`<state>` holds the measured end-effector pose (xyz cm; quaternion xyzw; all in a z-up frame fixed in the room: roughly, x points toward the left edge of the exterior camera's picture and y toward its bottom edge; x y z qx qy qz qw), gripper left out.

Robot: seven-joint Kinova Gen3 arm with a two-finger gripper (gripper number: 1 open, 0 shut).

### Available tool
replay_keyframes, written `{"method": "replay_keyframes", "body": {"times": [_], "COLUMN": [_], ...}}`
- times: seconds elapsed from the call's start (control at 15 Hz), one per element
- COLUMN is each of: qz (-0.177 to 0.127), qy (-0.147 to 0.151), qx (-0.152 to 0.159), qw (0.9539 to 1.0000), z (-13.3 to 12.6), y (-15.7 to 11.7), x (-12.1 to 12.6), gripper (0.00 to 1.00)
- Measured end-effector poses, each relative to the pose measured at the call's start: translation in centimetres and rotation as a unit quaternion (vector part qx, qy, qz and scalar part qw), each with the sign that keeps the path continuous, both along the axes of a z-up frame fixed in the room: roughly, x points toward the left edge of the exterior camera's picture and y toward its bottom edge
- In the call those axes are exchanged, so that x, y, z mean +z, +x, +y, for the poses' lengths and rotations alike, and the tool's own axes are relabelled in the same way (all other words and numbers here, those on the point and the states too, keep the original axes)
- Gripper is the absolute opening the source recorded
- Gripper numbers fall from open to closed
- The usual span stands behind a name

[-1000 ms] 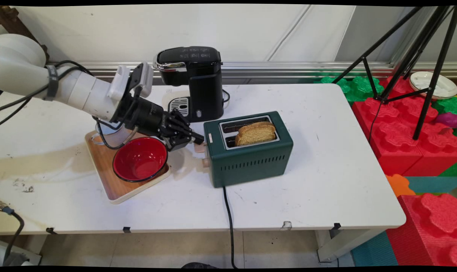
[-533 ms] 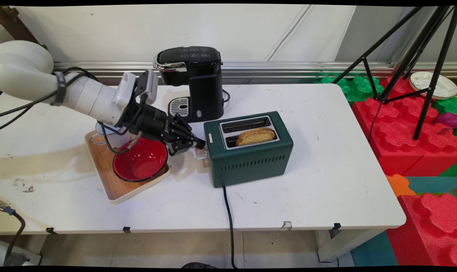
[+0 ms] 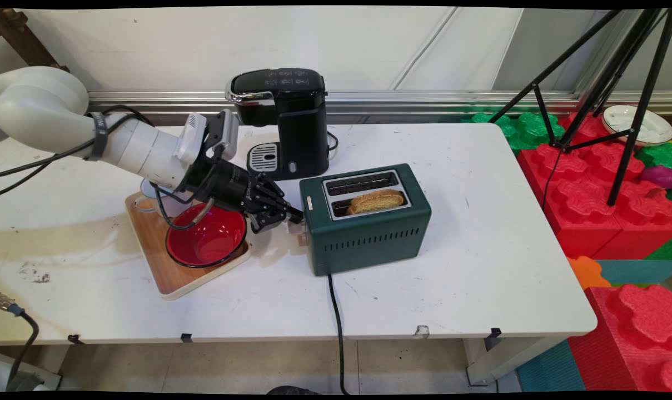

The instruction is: Press the toaster switch

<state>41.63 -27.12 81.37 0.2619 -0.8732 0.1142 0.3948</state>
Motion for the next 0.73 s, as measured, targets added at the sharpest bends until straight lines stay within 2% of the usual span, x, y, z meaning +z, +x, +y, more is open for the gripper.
{"method": "replay_keyframes", "body": {"times": [0.73], "qz": [-0.006], "qy": [0.003], "qx": [-0.006], "qw": [1.0000], "z": [0.01], "y": [-0.35], "x": [-0.60], "gripper": [0.00]}}
